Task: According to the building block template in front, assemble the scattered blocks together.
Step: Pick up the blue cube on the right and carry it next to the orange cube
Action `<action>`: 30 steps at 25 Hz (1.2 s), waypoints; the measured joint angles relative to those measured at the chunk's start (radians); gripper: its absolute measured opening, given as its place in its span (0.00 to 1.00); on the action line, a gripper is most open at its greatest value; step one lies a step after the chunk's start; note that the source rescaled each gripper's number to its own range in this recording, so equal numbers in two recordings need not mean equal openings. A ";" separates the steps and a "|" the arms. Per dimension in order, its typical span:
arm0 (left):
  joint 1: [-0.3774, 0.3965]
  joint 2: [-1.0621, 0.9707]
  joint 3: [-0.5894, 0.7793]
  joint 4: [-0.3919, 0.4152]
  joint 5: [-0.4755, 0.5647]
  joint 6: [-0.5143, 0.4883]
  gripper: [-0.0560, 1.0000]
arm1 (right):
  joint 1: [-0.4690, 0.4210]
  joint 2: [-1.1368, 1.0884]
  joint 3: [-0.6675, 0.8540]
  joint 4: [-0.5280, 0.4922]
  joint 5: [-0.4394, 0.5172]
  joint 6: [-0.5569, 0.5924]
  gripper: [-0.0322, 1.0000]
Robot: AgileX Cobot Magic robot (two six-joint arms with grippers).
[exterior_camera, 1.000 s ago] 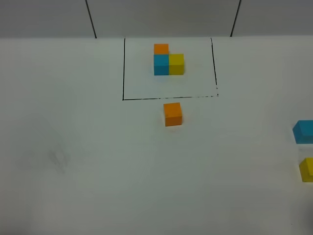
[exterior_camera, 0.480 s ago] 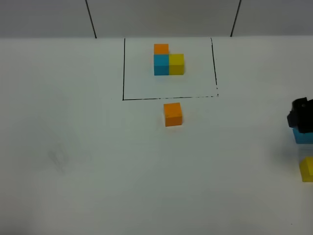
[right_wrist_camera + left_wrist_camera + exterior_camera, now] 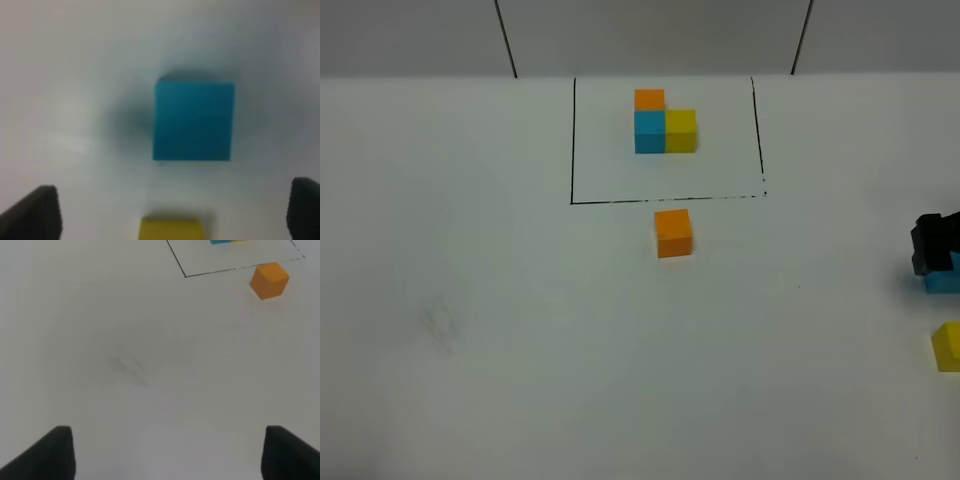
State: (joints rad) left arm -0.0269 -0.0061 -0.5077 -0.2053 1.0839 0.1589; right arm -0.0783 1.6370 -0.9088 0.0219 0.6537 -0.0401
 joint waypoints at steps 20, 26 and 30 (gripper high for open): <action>0.000 0.000 0.000 0.000 0.000 0.000 0.67 | -0.038 0.177 -0.010 0.029 -0.117 -0.046 0.78; 0.000 0.000 0.001 0.000 0.000 0.000 0.67 | -0.042 0.198 -0.010 0.028 -0.130 -0.046 0.56; 0.000 0.000 0.001 0.000 0.000 0.000 0.67 | -0.042 0.198 -0.010 0.028 -0.141 -0.046 0.25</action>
State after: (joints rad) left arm -0.0269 -0.0061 -0.5070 -0.2053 1.0839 0.1589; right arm -0.1202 1.8349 -0.9186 0.0503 0.5125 -0.0866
